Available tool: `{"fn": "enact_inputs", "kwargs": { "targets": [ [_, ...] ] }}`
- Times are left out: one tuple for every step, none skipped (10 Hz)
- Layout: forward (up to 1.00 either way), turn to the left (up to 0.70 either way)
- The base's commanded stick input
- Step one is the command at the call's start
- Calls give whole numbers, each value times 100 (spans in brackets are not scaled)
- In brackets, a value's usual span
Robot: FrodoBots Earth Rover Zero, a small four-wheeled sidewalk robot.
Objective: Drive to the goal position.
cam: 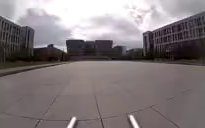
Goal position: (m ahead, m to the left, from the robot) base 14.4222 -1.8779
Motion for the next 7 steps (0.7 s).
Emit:
{"fn": "enact_inputs", "kwargs": {
  "targets": [
    [70,1],
    [70,1],
    [70,1],
    [70,1],
    [70,1],
    [70,1],
    [70,1]
  ]
}}
